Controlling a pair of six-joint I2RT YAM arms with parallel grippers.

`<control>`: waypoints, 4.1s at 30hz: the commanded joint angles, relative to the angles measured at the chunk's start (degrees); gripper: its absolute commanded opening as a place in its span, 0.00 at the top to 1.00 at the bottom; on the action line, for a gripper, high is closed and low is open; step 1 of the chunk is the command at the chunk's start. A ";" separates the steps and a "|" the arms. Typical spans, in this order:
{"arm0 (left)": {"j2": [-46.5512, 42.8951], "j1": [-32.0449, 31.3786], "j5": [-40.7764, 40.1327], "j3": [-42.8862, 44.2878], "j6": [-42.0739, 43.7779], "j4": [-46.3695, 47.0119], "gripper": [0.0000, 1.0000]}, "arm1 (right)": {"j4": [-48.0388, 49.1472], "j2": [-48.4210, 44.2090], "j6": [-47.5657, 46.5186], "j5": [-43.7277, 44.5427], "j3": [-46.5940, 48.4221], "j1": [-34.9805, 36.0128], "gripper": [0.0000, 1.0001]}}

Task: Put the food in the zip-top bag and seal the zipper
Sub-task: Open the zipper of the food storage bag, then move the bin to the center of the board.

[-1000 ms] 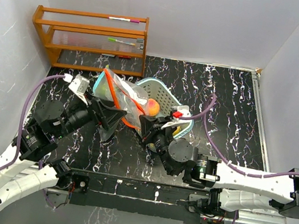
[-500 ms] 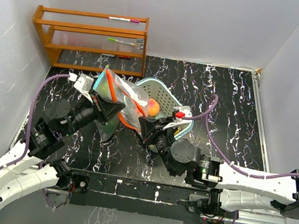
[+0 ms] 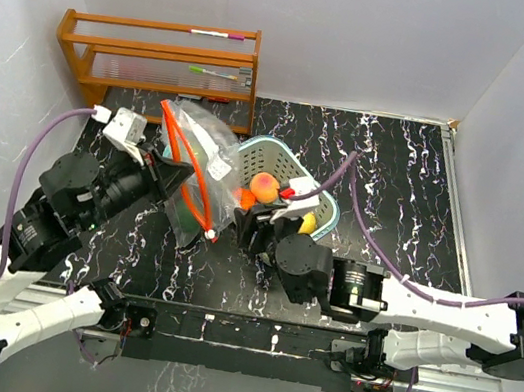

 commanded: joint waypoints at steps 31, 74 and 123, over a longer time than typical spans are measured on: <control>8.39 0.13 1.19 3.66 1.56 -11.65 1.00 | 13.34 14.32 -13.29 -0.53 13.67 -0.05 0.47; 2.13 0.12 -3.33 12.50 6.78 -32.62 1.00 | -0.91 6.98 -1.97 -36.14 1.33 -14.62 0.56; 3.45 0.12 -4.62 6.68 7.39 -21.16 1.00 | -41.25 -1.35 17.96 -30.62 -1.95 -38.59 0.31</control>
